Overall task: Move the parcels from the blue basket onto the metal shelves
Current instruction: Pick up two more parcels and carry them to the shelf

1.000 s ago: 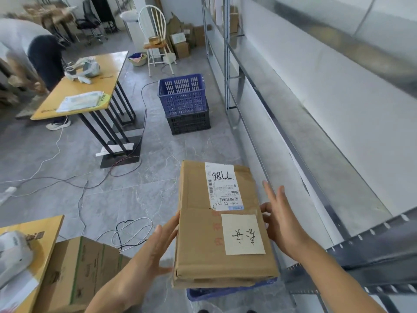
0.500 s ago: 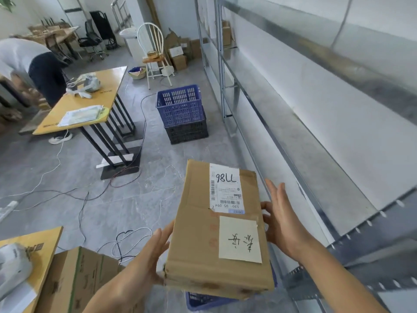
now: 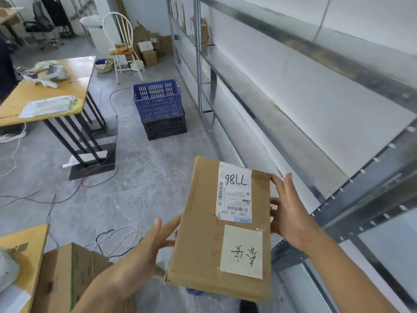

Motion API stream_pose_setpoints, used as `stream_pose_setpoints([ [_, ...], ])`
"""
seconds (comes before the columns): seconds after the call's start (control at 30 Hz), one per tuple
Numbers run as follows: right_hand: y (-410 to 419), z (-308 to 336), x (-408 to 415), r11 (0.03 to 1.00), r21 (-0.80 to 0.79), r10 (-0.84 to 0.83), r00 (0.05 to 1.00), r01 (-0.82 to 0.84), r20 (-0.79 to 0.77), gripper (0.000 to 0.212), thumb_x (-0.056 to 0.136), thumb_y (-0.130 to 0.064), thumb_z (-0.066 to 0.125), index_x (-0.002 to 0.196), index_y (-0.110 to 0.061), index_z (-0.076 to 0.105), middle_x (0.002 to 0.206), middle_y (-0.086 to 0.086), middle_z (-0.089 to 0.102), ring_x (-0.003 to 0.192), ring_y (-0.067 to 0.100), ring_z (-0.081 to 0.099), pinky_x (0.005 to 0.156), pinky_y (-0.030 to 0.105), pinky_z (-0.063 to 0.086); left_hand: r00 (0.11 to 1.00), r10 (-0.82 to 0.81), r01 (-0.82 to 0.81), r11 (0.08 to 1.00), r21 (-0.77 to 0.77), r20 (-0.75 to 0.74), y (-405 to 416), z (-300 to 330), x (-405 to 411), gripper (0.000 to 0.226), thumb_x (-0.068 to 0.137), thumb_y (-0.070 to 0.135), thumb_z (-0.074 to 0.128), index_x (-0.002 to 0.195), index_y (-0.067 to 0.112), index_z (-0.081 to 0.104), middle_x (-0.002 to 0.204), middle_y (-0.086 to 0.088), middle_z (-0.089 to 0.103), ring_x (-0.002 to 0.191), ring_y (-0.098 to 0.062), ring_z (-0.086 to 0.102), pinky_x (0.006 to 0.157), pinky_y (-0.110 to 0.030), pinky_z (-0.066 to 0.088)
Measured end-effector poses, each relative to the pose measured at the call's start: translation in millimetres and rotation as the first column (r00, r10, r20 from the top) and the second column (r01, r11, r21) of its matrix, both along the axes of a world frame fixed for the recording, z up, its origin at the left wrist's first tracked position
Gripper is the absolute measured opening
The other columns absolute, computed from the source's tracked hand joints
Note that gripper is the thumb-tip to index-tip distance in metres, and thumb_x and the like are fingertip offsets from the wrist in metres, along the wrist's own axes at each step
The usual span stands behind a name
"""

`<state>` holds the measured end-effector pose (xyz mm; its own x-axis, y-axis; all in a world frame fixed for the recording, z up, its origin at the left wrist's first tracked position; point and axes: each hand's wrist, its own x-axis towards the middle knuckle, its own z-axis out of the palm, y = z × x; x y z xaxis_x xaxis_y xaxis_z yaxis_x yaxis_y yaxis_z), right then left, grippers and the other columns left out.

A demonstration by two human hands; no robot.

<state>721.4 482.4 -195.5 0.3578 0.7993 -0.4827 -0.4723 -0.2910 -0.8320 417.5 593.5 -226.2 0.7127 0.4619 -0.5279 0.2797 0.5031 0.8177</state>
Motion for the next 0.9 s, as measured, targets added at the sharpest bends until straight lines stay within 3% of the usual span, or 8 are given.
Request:
stream_pose_setpoints([
  [0.2, -26, -4, -23, 0.975, 0.029, -0.223, 0.972, 0.221, 0.074, 0.054, 0.105, -0.066, 0.022, 0.088, -0.02, 0.044, 0.105, 0.007, 0.059, 0.097, 0.029, 0.057, 0.056, 0.049, 0.061, 0.965, 0.239, -0.253, 0.956, 0.148, 0.105, 19, 10, -18, 0.083, 0.079, 0.088, 0.038, 0.134, 0.033, 0.069, 0.141, -0.017, 0.061, 0.136, -0.036, 0.052, 0.101, -0.055, 0.052],
  [0.3, -35, -2, -29, 0.969, 0.058, -0.247, 0.962, 0.241, 0.118, 0.054, 0.099, -0.071, 0.027, 0.108, -0.028, 0.058, 0.124, 0.013, 0.06, 0.113, 0.037, 0.061, 0.066, 0.057, 0.065, 0.922, 0.334, -0.37, 0.91, 0.186, 0.197, 22, 19, -16, 0.099, 0.061, 0.096, 0.058, 0.135, 0.032, 0.068, 0.146, -0.019, 0.056, 0.137, -0.03, 0.053, 0.096, -0.048, 0.049],
  [0.43, -48, -1, -35, 0.983, 0.082, -0.176, 0.966, 0.163, 0.189, 0.075, 0.078, -0.08, 0.036, 0.137, -0.041, 0.061, 0.132, 0.002, 0.072, 0.119, 0.026, 0.073, 0.082, 0.04, 0.067, 0.875, 0.377, -0.475, 0.788, 0.392, 0.304, 16, 34, 2, 0.102, 0.072, 0.082, 0.055, 0.146, 0.012, 0.051, 0.135, -0.002, 0.059, 0.121, -0.016, 0.054, 0.11, -0.043, 0.046],
  [0.5, -56, -6, -34, 0.992, 0.056, -0.126, 0.966, 0.116, 0.227, 0.085, 0.079, -0.082, 0.035, 0.146, -0.034, 0.059, 0.137, 0.002, 0.073, 0.116, 0.023, 0.076, 0.086, 0.042, 0.066, 0.875, 0.368, -0.483, 0.712, 0.509, 0.315, 14, 31, 13, 0.054, 0.095, 0.059, 0.049, 0.126, 0.016, 0.058, 0.107, 0.017, 0.071, 0.106, -0.005, 0.061, 0.094, -0.024, 0.049],
  [0.53, -60, -9, -34, 0.994, 0.043, -0.106, 0.961, 0.098, 0.256, 0.09, 0.078, -0.086, 0.036, 0.146, -0.033, 0.059, 0.136, 0.002, 0.074, 0.11, 0.023, 0.078, 0.083, 0.043, 0.066, 0.87, 0.38, -0.491, 0.728, 0.478, 0.315, 12, 31, 17, 0.03, 0.106, 0.041, 0.042, 0.113, 0.02, 0.062, 0.093, 0.022, 0.075, 0.098, 0.0, 0.063, 0.091, -0.02, 0.048],
  [0.63, -70, -9, -32, 0.997, -0.026, -0.052, 0.921, 0.067, 0.385, 0.103, 0.06, -0.105, 0.041, 0.138, -0.041, 0.064, 0.123, -0.001, 0.077, 0.09, 0.029, 0.079, 0.078, 0.047, 0.062, 0.833, 0.443, -0.53, 0.81, 0.249, 0.332, 10, 20, 16, 0.046, 0.112, 0.035, 0.026, 0.109, 0.017, 0.068, 0.093, 0.011, 0.08, 0.098, -0.014, 0.068, 0.093, -0.036, 0.047],
  [0.73, -82, -6, -30, 0.995, -0.074, -0.023, 0.892, 0.063, 0.452, 0.083, 0.079, -0.086, 0.028, 0.133, -0.036, 0.065, 0.107, 0.004, 0.078, 0.076, 0.032, 0.07, 0.072, 0.033, 0.058, 0.85, 0.431, -0.502, 0.838, 0.216, 0.304, 5, 12, 18, 0.049, 0.112, 0.029, 0.022, 0.109, 0.016, 0.069, 0.095, 0.008, 0.082, 0.093, -0.008, 0.074, 0.091, -0.034, 0.051],
  [0.9, -101, -4, -24, 0.994, -0.087, -0.014, 0.858, 0.068, 0.513, 0.07, 0.073, -0.099, 0.029, 0.11, -0.058, 0.073, 0.124, -0.013, 0.076, 0.122, 0.009, 0.067, 0.114, 0.039, 0.044, 0.921, 0.299, -0.358, 0.901, 0.243, 0.249, -15, 9, 24, 0.054, 0.108, 0.042, 0.024, 0.117, 0.029, 0.076, 0.119, 0.005, 0.079, 0.116, -0.017, 0.069, 0.09, -0.031, 0.054],
])
